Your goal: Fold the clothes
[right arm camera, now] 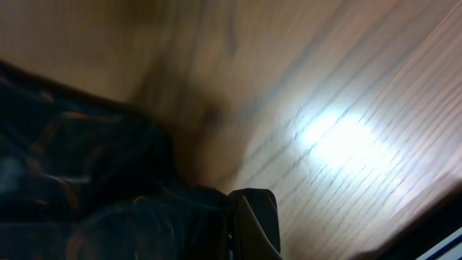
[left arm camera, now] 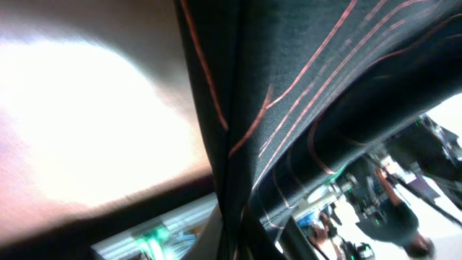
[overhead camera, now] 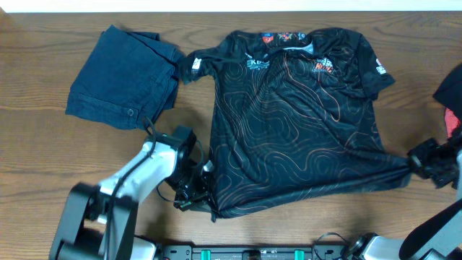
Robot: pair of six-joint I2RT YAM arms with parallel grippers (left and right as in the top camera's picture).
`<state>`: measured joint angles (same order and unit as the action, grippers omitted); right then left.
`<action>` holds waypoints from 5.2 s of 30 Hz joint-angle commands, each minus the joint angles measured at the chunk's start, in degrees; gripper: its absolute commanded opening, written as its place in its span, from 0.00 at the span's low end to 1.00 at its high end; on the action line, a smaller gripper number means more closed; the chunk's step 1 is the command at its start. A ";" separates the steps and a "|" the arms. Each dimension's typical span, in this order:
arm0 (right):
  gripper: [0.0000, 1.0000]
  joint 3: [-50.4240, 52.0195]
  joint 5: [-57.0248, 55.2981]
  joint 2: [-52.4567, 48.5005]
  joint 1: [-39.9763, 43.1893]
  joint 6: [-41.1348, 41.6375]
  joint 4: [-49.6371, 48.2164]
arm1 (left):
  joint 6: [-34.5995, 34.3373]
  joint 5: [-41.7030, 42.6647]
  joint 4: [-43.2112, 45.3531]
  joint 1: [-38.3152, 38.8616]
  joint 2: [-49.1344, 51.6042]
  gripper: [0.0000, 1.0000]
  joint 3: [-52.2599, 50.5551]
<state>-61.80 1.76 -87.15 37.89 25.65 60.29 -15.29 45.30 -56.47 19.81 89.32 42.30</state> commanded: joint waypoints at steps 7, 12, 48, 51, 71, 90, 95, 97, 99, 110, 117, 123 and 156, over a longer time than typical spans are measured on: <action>0.01 -4.98 -0.92 0.52 8.11 1.11 0.33 | -9.75 3.45 -2.40 12.35 -7.52 0.06 -0.28; 0.02 -4.98 -0.87 0.52 10.62 0.85 0.28 | -13.92 3.10 -1.09 17.92 -7.67 0.22 -0.28; 0.99 -12.13 -0.22 0.57 9.03 -4.66 4.17 | -3.58 -20.90 -1.36 12.02 -7.04 0.55 21.22; 0.99 -11.82 -0.02 0.57 8.96 -4.61 3.04 | -3.58 -20.94 -1.11 14.25 -6.47 0.60 20.81; 0.99 -4.35 5.38 -0.96 9.57 3.65 8.13 | -2.08 -20.72 4.48 25.29 6.64 0.60 17.27; 0.99 -4.35 36.70 -0.96 17.03 16.55 -3.48 | -0.98 -20.33 1.44 25.55 12.74 0.60 17.16; 0.92 -4.37 39.76 -0.96 20.41 12.35 -7.96 | -1.01 -20.33 1.66 25.53 12.74 0.60 17.16; 0.85 -4.37 41.77 -0.96 19.21 3.74 -6.88 | -0.98 -20.33 1.99 25.53 12.74 0.61 17.18; 0.79 -4.35 38.01 -0.96 16.74 -2.56 -3.13 | -0.96 -20.33 2.25 25.38 12.74 0.60 17.53; 0.26 2.93 4.17 -2.32 5.51 1.88 -11.50 | 0.72 -20.35 -5.66 20.11 9.05 0.60 26.18; 0.01 7.30 4.83 -7.72 5.38 5.14 -16.50 | 0.70 -20.41 -6.27 15.67 2.99 0.61 27.91; 0.01 9.88 12.04 -13.20 5.22 5.64 -24.06 | 0.74 -21.62 -6.29 11.78 -0.22 0.65 27.91; 0.01 4.76 6.64 -12.61 3.39 10.78 -25.64 | 1.31 -21.59 -4.76 9.99 -1.03 0.66 27.91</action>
<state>-58.59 8.19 -98.35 41.78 34.28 36.18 -14.92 24.38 -61.08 30.04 89.47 69.12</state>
